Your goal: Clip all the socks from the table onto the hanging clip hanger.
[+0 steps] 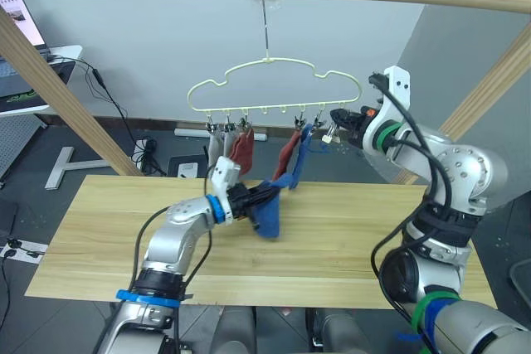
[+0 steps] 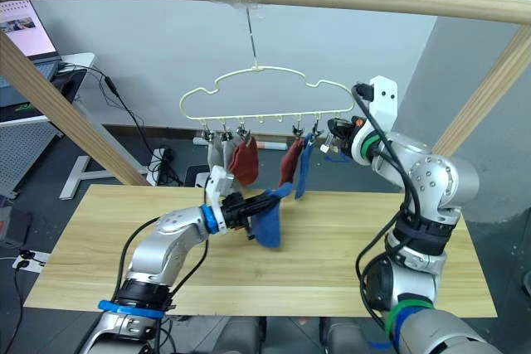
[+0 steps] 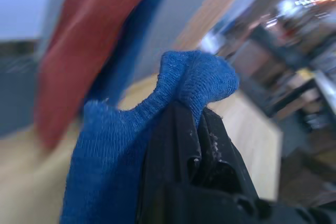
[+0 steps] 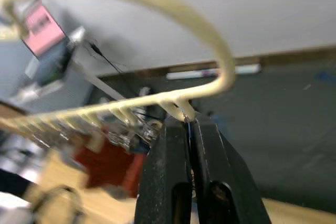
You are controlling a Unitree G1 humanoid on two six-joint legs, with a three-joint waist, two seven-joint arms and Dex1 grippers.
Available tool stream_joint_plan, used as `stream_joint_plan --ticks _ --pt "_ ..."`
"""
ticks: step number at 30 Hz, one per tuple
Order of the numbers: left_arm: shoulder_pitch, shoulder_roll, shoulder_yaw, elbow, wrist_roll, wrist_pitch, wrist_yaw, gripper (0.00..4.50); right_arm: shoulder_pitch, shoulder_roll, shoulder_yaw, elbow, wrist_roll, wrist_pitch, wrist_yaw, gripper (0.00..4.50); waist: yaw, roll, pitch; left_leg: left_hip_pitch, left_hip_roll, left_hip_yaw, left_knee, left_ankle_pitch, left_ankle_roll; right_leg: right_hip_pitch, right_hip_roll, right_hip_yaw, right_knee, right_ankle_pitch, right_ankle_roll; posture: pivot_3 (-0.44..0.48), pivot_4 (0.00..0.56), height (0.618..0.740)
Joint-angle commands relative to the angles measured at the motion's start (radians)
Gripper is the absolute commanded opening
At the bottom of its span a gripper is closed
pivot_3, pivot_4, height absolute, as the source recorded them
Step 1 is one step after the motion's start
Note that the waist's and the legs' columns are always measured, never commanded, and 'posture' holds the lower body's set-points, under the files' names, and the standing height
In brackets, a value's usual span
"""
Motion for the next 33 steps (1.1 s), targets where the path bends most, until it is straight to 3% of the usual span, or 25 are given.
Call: stream_joint_plan --ticks 1,7,33 --pt "-0.037 -0.039 -0.014 -0.041 -0.01 -0.029 0.028 0.02 -0.039 0.056 -0.116 -0.029 0.012 0.034 -0.105 0.0 -0.002 0.0 0.0 0.0 0.0 0.0 -0.001 0.0 0.0 0.0 0.0 0.0 -0.001 0.0 0.0 0.141 0.201 0.74" --pt "-0.104 -0.107 -0.007 0.006 0.005 -0.081 0.093 0.02 -0.049 0.109 -0.163 -0.049 0.07 0.034 -0.211 0.0 -0.002 0.0 0.0 -0.005 -0.001 -0.001 -0.001 0.0 0.0 0.0 -0.002 -0.001 -0.007 0.001 0.002 0.13 0.193 0.74" --pt "-0.208 -0.2 -0.01 0.097 0.022 -0.19 0.181 0.02 -0.043 0.161 -0.222 -0.01 0.433 0.034 -0.545 0.0 -0.016 0.0 0.0 -0.007 -0.002 -0.003 0.0 0.0 0.0 0.0 -0.002 -0.003 -0.007 0.002 0.003 0.132 0.197 0.74"
